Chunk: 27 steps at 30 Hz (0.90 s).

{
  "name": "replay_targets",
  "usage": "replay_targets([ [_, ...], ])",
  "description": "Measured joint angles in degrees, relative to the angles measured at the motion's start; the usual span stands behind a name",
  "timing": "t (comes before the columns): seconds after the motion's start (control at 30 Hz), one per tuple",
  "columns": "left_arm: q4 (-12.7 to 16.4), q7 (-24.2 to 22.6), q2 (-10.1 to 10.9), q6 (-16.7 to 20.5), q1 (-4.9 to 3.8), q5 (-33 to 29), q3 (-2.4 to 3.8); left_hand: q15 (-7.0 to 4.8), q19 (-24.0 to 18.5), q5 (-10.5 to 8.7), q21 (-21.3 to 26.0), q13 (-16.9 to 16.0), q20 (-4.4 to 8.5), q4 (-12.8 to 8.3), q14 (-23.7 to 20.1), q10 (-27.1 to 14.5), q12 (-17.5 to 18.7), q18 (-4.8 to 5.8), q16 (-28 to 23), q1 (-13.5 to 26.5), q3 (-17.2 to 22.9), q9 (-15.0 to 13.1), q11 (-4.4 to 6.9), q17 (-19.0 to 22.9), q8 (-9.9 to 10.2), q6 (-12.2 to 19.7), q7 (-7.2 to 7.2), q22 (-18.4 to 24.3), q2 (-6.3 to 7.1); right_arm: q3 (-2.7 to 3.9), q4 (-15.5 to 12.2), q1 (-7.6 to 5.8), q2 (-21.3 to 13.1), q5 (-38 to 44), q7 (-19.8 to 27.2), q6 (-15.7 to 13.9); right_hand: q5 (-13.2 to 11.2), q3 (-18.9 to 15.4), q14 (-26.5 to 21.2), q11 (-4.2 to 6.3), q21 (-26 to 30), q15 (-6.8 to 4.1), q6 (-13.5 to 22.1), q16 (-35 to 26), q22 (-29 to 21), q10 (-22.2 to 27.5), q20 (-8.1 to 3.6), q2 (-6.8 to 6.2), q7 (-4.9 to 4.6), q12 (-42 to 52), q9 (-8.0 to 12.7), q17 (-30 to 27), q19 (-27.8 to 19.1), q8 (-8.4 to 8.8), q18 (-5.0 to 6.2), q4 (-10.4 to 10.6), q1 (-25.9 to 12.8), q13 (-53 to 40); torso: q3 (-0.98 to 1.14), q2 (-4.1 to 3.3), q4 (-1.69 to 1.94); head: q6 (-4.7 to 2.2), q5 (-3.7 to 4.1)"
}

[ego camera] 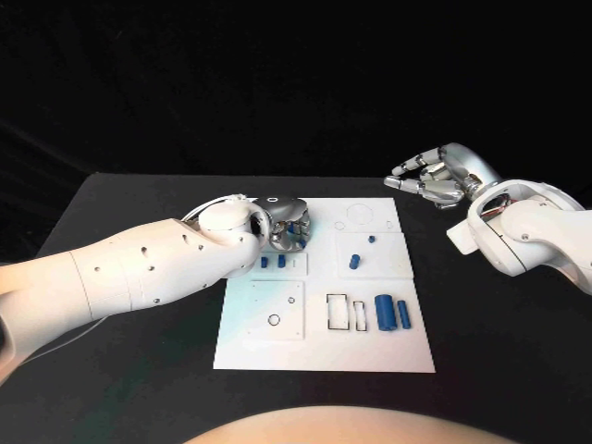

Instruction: Assemble the parts on the task board

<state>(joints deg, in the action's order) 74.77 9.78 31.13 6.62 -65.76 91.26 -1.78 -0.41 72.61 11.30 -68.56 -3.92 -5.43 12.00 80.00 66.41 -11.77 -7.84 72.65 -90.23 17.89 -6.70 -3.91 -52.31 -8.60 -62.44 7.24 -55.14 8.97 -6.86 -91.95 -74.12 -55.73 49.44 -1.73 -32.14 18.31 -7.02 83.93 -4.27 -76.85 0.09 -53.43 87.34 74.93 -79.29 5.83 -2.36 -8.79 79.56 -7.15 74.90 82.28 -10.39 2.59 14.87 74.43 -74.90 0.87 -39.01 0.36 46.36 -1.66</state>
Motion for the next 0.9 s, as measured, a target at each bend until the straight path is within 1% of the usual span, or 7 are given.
replay_targets([
  [0.07,-0.01,-0.01,0.0,-0.07,-0.01,-0.03,0.01,0.0,0.2,0.0,0.0,0.01,0.2,0.0,0.0,0.26,0.01,0.0,0.0,0.0,0.0,0.0,-0.03,0.0,0.24,-0.2,0.2,-0.16,0.0,0.0,-0.01,0.0,0.0,0.0,0.0,0.0,0.0,0.0,0.0,0.0,0.0,0.0,0.0,0.0,0.0,0.0,0.0,0.0,0.0,0.0,0.0,0.0,0.0,-0.24,0.0,0.0,0.0,0.0,0.01,0.01,0.0,0.02,0.0],
  [0.27,-0.02,-0.04,-0.04,-0.36,-0.03,-0.18,0.03,0.0,0.35,0.0,-0.37,0.01,0.06,0.0,0.39,0.61,0.61,-0.03,0.01,0.0,0.31,0.15,0.05,0.0,0.66,-0.2,0.2,-0.59,0.0,0.0,-0.04,0.0,0.0,-0.01,0.01,0.0,0.0,-0.16,0.0,0.0,0.0,0.0,0.0,0.0,-0.01,0.0,0.0,0.0,0.0,0.0,0.0,0.0,0.0,-0.24,0.0,0.16,0.0,0.0,0.01,0.02,0.01,0.09,-0.04],
  [0.43,-0.09,-0.04,-0.09,-0.46,-0.04,-0.36,0.04,0.0,0.4,0.0,-0.66,-0.01,0.01,-0.07,0.4,0.78,1.06,-0.05,0.04,0.38,0.57,0.22,-0.05,0.06,0.88,-0.2,0.2,-0.83,0.38,0.0,-0.07,0.0,-0.01,-0.01,0.01,0.0,0.0,-0.16,0.0,0.0,0.0,0.0,0.0,0.0,-0.01,0.0,0.0,0.0,0.0,0.0,0.0,0.0,0.0,-0.24,0.0,0.16,0.0,0.0,0.01,0.03,0.01,-0.02,-0.1],
  [0.73,-0.11,-0.17,-0.04,-0.14,0.04,-0.98,0.05,-0.41,1.24,0.0,-1.8,-0.25,0.42,-0.89,0.82,2.91,2.14,-0.09,0.56,0.93,1.84,0.37,0.21,0.05,1.11,-1.87,-0.01,-2.37,0.32,0.0,-0.11,0.0,-0.03,-0.02,0.01,0.0,0.0,-0.16,0.0,0.0,0.0,0.0,0.0,0.0,-0.01,0.0,0.0,0.0,0.0,0.0,0.0,0.0,0.0,-0.23,0.0,0.16,0.0,0.0,0.01,0.04,0.01,-0.23,-0.14],
  [0.77,-0.11,-0.17,-0.02,-0.07,0.07,-1.07,0.06,-0.42,1.44,-0.01,-1.92,-0.25,0.4,-1.04,0.82,3.0,2.34,0.15,0.56,0.93,1.99,0.38,0.27,0.09,1.12,-2.23,0.01,-2.61,0.32,0.0,-0.11,0.0,-0.03,-0.02,0.01,0.0,0.0,-0.16,0.0,0.0,0.0,0.0,0.0,0.0,-0.01,0.0,0.0,0.0,0.0,0.0,0.0,0.0,0.0,-0.23,0.0,0.16,0.0,0.0,0.01,0.04,0.01,-0.24,-0.14],
  [0.8,-0.11,-0.18,0.0,0.02,0.08,-1.2,0.07,-0.27,1.53,-0.01,-2.03,-0.27,0.31,-1.21,0.96,3.0,2.47,0.73,0.56,0.93,2.16,0.38,0.27,0.1,1.18,-2.36,0.1,-2.85,0.32,0.0,-0.12,0.0,-0.03,-0.02,0.01,0.0,0.0,-0.16,0.0,0.0,0.0,0.0,0.0,0.0,-0.01,0.0,0.0,0.0,0.0,0.0,0.0,0.0,0.0,-0.23,0.0,0.16,0.0,0.0,0.01,0.04,0.01,-0.25,-0.14],
  [0.9,-0.06,-0.25,0.16,0.45,0.15,-1.65,0.1,-0.42,1.74,-0.01,-2.37,-0.28,0.52,-1.61,1.23,3.39,2.8,0.72,0.56,0.93,2.56,0.36,0.3,0.1,1.19,-2.37,0.12,-3.3,0.32,0.0,-0.12,0.0,-0.03,-0.02,0.02,0.0,0.0,-0.16,0.0,0.0,0.0,0.0,0.0,0.0,-0.02,0.0,0.0,0.0,0.0,0.0,0.0,0.0,0.0,-0.23,0.0,0.16,0.0,0.0,0.0,0.04,0.01,-0.34,-0.12],
])
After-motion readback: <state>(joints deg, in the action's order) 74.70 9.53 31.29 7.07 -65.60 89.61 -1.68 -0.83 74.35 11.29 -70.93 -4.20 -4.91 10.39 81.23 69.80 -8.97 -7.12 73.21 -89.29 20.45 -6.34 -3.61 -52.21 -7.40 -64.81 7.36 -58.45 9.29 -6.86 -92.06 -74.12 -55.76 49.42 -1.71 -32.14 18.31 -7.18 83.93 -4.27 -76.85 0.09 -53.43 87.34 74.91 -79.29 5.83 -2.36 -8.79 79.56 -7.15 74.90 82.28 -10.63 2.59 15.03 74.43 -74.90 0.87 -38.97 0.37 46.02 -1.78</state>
